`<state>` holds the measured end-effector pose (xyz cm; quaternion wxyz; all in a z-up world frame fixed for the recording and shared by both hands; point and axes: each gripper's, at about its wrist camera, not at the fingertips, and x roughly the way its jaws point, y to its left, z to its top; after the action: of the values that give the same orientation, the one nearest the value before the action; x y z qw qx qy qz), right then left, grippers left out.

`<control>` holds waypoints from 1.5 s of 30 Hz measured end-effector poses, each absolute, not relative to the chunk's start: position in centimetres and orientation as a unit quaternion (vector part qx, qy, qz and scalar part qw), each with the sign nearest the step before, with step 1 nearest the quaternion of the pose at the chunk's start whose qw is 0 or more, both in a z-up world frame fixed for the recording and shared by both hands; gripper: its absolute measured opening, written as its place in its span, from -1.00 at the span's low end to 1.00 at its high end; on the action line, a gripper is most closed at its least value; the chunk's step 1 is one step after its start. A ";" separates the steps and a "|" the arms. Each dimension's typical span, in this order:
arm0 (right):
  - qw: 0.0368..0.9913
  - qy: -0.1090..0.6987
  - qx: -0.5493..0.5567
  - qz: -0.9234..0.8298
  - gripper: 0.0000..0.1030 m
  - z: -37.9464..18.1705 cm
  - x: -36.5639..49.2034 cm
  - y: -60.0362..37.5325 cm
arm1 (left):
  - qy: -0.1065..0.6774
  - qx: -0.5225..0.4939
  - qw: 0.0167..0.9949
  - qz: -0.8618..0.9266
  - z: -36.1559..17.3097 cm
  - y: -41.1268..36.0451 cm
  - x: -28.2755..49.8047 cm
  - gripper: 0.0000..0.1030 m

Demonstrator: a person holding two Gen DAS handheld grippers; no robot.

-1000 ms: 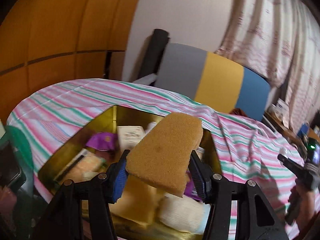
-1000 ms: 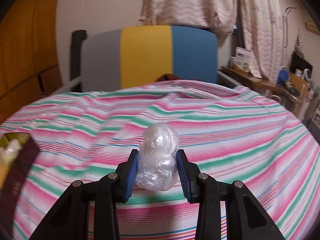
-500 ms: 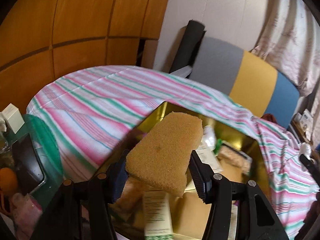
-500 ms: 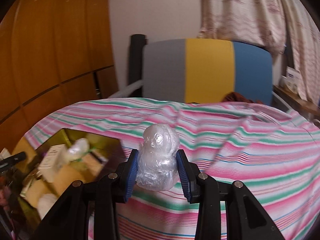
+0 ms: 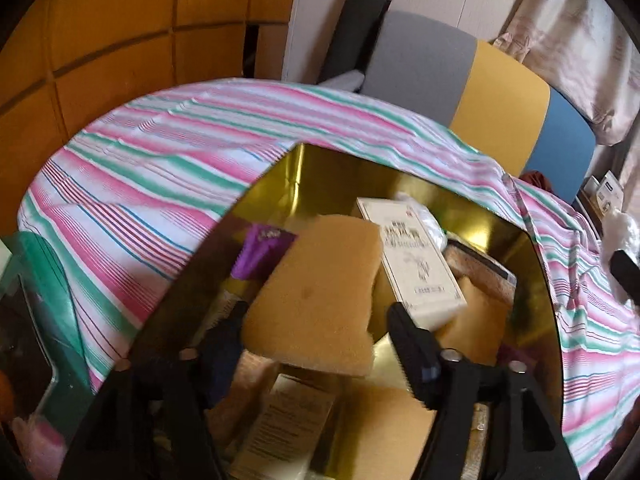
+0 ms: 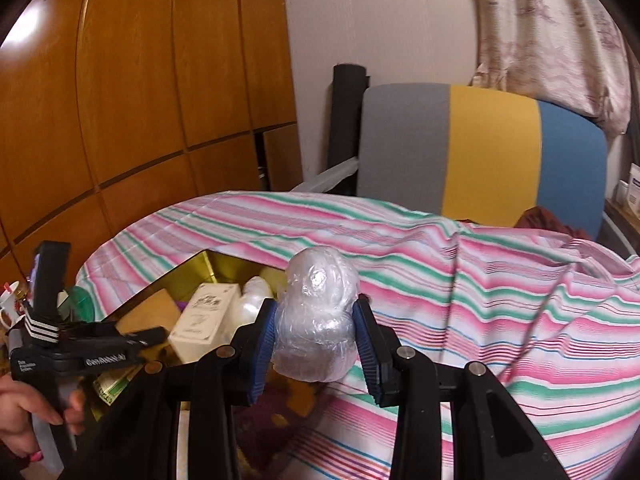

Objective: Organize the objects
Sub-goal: 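Carry the plastic-wrapped item into the gold tin and open the right tool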

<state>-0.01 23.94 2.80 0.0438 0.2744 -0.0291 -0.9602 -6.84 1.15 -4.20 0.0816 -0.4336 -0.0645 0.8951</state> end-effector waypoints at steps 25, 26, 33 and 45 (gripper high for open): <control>0.168 -0.055 0.398 -0.900 -0.26 0.1 -11.7 13.1 | -0.093 -0.347 -0.044 0.932 -0.2 -4.7 -1.2 1.00; 0.168 -0.053 0.403 -0.898 -0.26 -0.1 -12.2 12.6 | -0.092 -0.351 -0.048 0.931 -0.3 -5.0 -1.2 1.00; 0.159 -0.062 0.427 -0.888 -0.23 -1.6 -14.9 11.0 | -0.103 -0.372 -0.053 0.921 -1.2 -5.7 -1.2 1.00; 0.121 -0.047 0.406 -0.905 0.04 -0.4 -12.1 12.5 | -0.101 -0.379 -0.031 0.919 -1.0 -4.5 -0.9 1.00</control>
<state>-12.15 12.48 -0.43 0.1205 0.4062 -0.0475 -0.9046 -0.89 -4.54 -0.96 -0.0312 -0.3787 -0.1010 0.9195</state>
